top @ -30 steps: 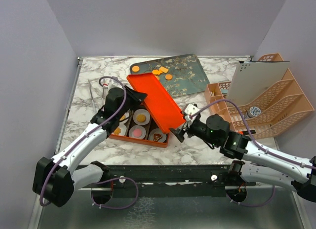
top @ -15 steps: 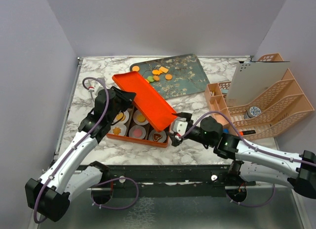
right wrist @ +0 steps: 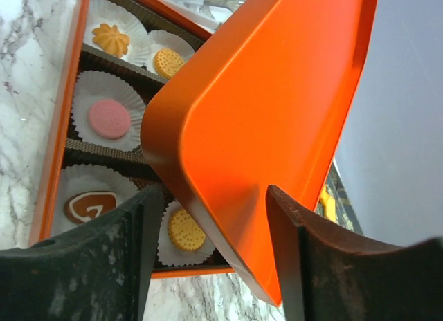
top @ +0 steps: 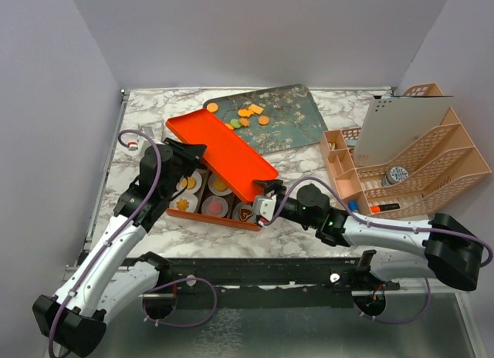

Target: Pack the cookies

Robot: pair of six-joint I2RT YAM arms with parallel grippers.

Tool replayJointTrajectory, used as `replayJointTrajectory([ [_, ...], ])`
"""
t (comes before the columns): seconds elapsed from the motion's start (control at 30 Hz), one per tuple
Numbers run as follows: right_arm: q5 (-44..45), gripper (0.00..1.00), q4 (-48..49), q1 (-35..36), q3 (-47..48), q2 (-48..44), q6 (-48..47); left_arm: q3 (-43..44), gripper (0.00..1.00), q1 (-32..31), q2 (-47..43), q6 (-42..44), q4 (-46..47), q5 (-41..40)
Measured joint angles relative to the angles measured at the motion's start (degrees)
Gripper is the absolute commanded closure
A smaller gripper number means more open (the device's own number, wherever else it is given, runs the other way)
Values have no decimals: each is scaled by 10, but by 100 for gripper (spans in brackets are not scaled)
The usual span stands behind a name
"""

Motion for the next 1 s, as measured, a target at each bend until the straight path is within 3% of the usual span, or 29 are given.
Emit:
replayJointTrajectory([
  [0.2,23,49,86,0,-20,31,-3,0,100,0,-14,-6,0,2],
  [0.37,31,55,149,0,-22,33,4,0,92,0,-32,-14,-1,4],
  [0.6,31,87,133,2,-10,33,42,0,71,2,-42,-22,-1,-3],
  [0.83,24,90,98,6,20,29,111,0,50,3,-65,25,-20,-36],
  [1.0,16,99,50,7,67,19,223,0,37,2,-120,137,-7,-78],
])
